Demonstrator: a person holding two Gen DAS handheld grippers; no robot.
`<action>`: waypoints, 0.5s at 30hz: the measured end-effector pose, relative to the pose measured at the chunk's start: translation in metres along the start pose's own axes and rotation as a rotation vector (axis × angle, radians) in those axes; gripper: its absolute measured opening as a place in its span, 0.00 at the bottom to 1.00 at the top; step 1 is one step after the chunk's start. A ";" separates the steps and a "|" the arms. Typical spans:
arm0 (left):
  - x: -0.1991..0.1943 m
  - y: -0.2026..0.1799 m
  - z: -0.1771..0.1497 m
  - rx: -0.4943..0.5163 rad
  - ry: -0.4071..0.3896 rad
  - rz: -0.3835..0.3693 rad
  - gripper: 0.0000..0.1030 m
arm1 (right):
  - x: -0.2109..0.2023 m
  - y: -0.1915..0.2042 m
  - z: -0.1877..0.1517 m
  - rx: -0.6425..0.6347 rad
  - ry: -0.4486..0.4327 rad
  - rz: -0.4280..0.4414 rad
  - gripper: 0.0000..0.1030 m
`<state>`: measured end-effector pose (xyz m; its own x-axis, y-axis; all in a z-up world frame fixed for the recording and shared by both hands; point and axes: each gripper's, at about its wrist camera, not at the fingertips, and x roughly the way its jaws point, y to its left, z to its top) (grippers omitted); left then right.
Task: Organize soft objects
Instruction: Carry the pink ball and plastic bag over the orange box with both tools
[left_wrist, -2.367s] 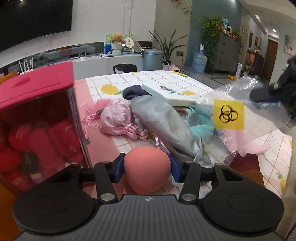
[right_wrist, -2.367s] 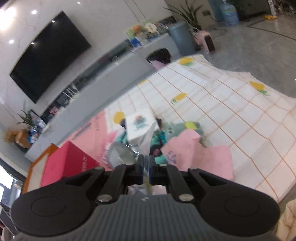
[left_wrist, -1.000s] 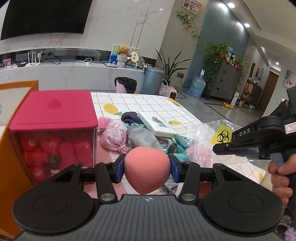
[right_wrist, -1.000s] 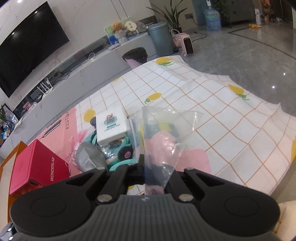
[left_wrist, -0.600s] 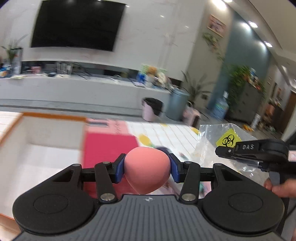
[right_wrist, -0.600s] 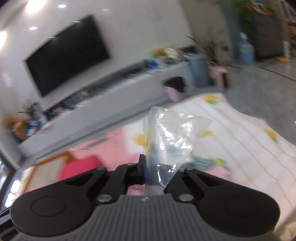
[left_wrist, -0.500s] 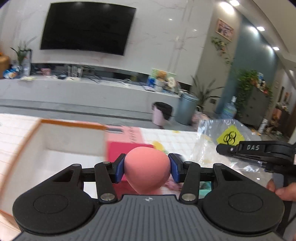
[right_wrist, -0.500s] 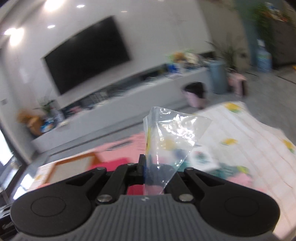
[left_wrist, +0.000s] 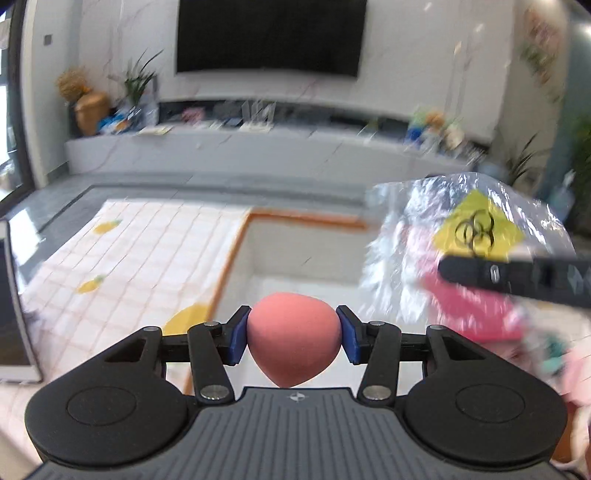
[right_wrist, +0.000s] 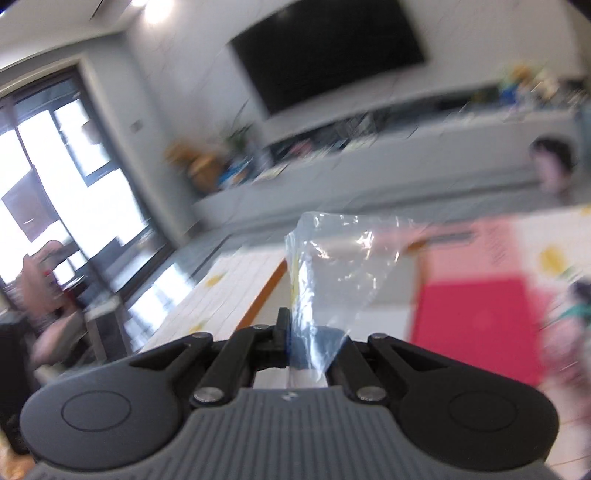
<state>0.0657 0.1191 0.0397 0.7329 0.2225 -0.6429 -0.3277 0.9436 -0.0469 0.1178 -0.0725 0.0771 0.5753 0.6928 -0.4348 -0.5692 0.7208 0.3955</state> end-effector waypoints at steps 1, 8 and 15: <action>0.004 0.007 0.000 -0.007 0.025 0.018 0.55 | 0.011 0.001 -0.006 0.013 0.030 0.036 0.00; 0.036 0.015 -0.013 0.021 0.146 -0.001 0.55 | 0.060 0.001 -0.062 -0.053 0.201 0.005 0.00; 0.053 0.009 -0.016 0.068 0.221 0.109 0.55 | 0.071 -0.013 -0.065 -0.037 0.231 -0.006 0.00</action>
<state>0.0923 0.1354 -0.0073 0.5450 0.2719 -0.7931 -0.3514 0.9329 0.0783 0.1278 -0.0344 -0.0116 0.4310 0.6627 -0.6124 -0.5900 0.7205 0.3644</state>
